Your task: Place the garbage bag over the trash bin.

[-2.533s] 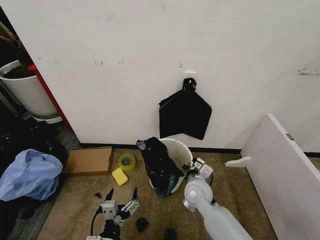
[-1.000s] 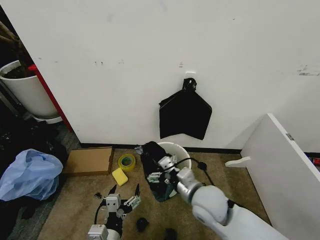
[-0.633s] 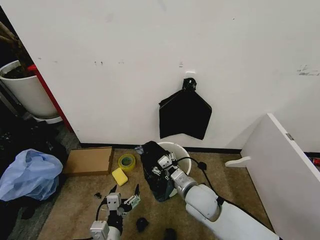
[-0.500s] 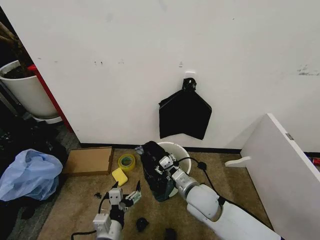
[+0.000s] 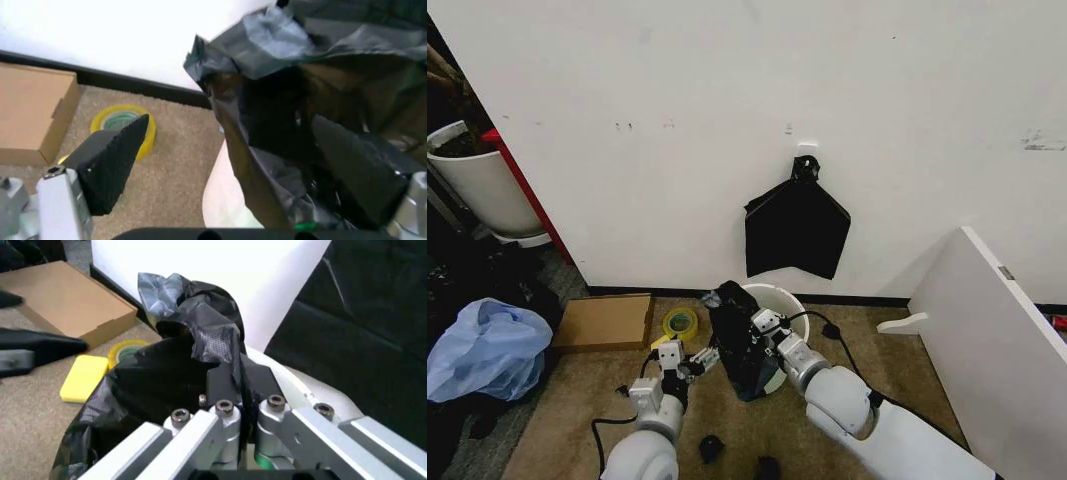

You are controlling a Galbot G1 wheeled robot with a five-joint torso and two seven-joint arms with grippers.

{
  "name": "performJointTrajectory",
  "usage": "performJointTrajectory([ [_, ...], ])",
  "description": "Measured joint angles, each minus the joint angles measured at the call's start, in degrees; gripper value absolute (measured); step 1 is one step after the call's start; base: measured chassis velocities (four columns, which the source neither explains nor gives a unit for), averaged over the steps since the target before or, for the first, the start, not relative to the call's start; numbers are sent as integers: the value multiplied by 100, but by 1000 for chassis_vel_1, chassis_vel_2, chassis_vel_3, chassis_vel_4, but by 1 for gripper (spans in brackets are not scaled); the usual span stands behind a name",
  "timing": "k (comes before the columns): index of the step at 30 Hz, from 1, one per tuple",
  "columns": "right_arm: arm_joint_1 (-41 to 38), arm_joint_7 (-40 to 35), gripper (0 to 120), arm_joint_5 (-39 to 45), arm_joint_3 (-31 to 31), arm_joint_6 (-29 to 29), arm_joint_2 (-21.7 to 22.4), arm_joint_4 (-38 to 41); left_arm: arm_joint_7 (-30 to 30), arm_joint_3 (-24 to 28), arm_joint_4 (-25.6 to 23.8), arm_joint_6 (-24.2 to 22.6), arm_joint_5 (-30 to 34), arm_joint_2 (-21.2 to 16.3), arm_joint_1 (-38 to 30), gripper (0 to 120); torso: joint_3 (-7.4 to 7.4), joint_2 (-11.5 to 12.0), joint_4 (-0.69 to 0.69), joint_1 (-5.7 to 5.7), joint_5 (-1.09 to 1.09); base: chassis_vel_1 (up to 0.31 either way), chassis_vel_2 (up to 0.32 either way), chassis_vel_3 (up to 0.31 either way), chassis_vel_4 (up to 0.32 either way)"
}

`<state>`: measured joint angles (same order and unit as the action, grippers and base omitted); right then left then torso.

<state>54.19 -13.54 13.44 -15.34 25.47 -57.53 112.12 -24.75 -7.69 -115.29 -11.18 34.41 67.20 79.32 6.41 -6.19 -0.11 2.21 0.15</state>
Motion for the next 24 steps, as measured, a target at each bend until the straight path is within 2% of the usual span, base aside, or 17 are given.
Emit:
performJointTrajectory([
  [6,-8,-23,0,117,-10,11,49,42,-187,333,297,-270,243,175,-390,95,0,0,0,0,0,0,0,0,0],
  [11,-12,-30,0,156,-37,24,46,48,-601,602,414,-752,228,307,-532,94,0,0,1,0,0,0,0,0,0],
  [14,36,-44,0,157,-29,25,2,48,-900,765,464,-1073,145,437,-613,88,0,0,1,0,1,0,0,0,0],
  [16,72,-96,0,142,-25,25,-25,49,-935,826,554,-1095,111,547,-693,82,0,0,0,0,-1,0,0,0,0],
  [24,133,-174,0,185,-27,70,-48,98,-971,820,844,-1030,108,727,-1000,89,0,0,0,0,0,0,0,0,0],
])
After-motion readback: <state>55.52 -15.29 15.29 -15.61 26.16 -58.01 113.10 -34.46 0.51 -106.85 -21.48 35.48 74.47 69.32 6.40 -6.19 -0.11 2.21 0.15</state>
